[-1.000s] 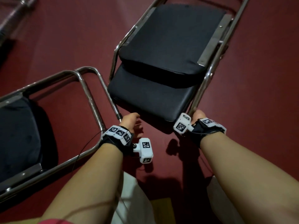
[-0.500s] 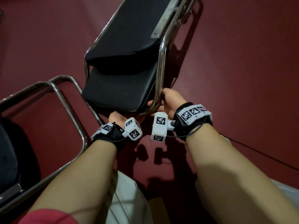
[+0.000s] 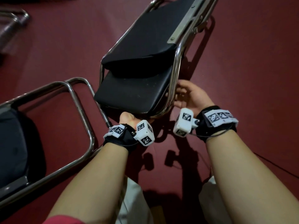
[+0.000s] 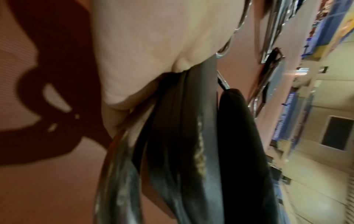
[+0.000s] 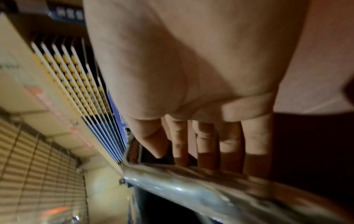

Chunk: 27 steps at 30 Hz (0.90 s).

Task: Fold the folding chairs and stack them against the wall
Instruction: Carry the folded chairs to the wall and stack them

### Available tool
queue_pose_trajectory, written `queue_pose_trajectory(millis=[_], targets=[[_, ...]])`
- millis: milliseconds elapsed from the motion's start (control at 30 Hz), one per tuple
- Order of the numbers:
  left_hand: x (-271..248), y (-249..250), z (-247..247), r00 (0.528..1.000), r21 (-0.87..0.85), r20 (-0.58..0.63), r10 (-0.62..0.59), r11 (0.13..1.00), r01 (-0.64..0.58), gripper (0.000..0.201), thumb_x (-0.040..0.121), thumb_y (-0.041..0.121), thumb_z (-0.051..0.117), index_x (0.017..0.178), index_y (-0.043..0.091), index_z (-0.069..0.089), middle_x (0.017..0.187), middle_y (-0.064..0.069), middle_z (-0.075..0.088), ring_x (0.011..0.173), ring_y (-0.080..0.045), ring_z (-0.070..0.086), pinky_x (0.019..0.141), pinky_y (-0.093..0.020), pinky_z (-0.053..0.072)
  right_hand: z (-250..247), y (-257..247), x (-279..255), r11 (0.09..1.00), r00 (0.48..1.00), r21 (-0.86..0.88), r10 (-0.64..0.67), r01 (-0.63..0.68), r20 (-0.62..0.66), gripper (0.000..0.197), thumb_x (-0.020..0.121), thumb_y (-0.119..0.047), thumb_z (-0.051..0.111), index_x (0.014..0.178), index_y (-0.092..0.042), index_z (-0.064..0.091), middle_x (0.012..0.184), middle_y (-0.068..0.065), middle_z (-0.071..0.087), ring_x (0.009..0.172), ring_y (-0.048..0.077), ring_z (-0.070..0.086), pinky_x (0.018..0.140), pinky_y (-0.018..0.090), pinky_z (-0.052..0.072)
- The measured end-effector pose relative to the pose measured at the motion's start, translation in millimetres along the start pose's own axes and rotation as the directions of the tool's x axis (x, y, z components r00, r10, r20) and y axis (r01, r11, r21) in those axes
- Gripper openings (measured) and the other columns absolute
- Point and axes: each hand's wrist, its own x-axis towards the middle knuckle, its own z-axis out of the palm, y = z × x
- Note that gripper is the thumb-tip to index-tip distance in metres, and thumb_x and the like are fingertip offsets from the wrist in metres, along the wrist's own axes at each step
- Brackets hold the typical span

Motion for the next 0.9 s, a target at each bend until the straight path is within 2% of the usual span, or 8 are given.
queue_pose_trajectory(millis=[100,200,367,467,567,633,767,900], targets=[[-11.2,9.6,2.5,0.998,-0.035,0.060,0.029,0.999,-0.027,0.047,0.091,0.013,0.043,0.134,0.003,0.059,0.137,-0.021,0.059,0.127,-0.042,0.054,0.113,-0.055,0.035,5.5,-23.3,-1.3,0.991,0.997,0.111,-0.071,0.070,0.011,0.009,0.094,-0.027,0.055,0.095,-0.019,0.060,0.065,-0.004,0.044,0.056,0.014,0.055,0.064,0.030,0.054],[-19.0,17.0,2.3,0.979,-0.021,0.180,0.094,0.996,-0.091,0.057,0.082,0.007,0.045,0.138,0.006,0.057,0.137,-0.019,0.059,0.127,-0.042,0.055,0.112,-0.056,0.037,11.9,-37.4,-2.9,0.986,0.989,0.076,-0.148,0.147,0.002,0.015,0.096,-0.029,0.053,0.093,-0.019,0.065,0.082,0.002,0.062,0.073,0.020,0.065,0.070,0.032,0.056],[-34.2,28.2,8.8,0.947,0.172,0.077,0.313,0.931,-0.322,0.043,0.108,0.028,0.023,0.136,0.014,0.053,0.157,-0.010,0.039,0.144,-0.033,0.037,0.112,-0.050,0.034,22.8,-33.5,6.2,0.986,0.981,0.068,-0.140,0.150,-0.133,0.027,0.095,-0.033,0.057,0.103,-0.009,0.062,0.088,0.007,0.064,0.088,0.025,0.065,0.084,0.041,0.057],[-36.1,37.7,6.3,0.944,0.144,0.197,0.266,0.944,-0.296,0.038,0.105,0.023,0.032,0.125,0.011,0.062,0.141,-0.011,0.058,0.130,-0.033,0.055,0.108,-0.050,0.043,23.1,-25.3,14.2,0.991,0.971,0.054,-0.105,0.119,-0.213,0.042,0.092,-0.033,0.062,0.122,-0.004,0.057,0.080,0.008,0.064,0.077,0.024,0.067,0.071,0.040,0.060],[-37.5,43.9,2.1,0.936,0.102,0.269,0.227,0.960,-0.262,0.042,0.103,0.033,0.039,0.134,0.014,0.060,0.126,-0.009,0.069,0.114,-0.031,0.067,0.092,-0.050,0.054,26.9,-23.4,15.6,0.996,0.965,0.016,-0.084,0.091,-0.249,0.037,0.090,-0.034,0.065,0.115,-0.008,0.055,0.071,0.005,0.062,0.065,0.021,0.066,0.060,0.032,0.057],[-37.9,46.6,0.2,0.921,0.115,0.310,0.234,0.953,-0.280,0.043,0.103,0.036,0.039,0.133,0.014,0.061,0.127,-0.009,0.068,0.115,-0.030,0.066,0.098,-0.050,0.051,30.2,-23.4,18.6,0.995,0.951,-0.010,-0.102,0.104,-0.293,0.033,0.088,-0.034,0.068,0.106,-0.009,0.057,0.070,0.005,0.061,0.063,0.023,0.065,0.059,0.031,0.055],[-39.5,50.7,-4.7,0.918,0.136,0.306,0.254,0.942,-0.306,0.049,0.104,0.042,0.039,0.141,0.013,0.055,0.130,-0.008,0.066,0.120,-0.030,0.063,0.107,-0.054,0.044,36.7,-26.9,27.5,0.934,0.833,-0.311,-0.310,0.177,-0.459,0.068,0.063,-0.039,0.076,0.119,-0.013,0.050,0.116,0.016,0.063,0.090,0.027,0.061,0.083,0.037,0.051],[-44.8,53.4,-5.2,0.924,0.191,0.275,0.268,0.926,-0.325,0.052,0.103,0.046,0.041,0.141,0.014,0.055,0.128,-0.007,0.068,0.117,-0.030,0.065,0.099,-0.052,0.051,36.6,-28.8,29.2,0.711,0.756,-0.678,-0.544,0.187,-0.363,0.078,0.085,-0.020,0.063,0.153,-0.019,0.026,0.156,0.009,0.026,0.133,0.020,0.038,0.111,0.022,0.025]])
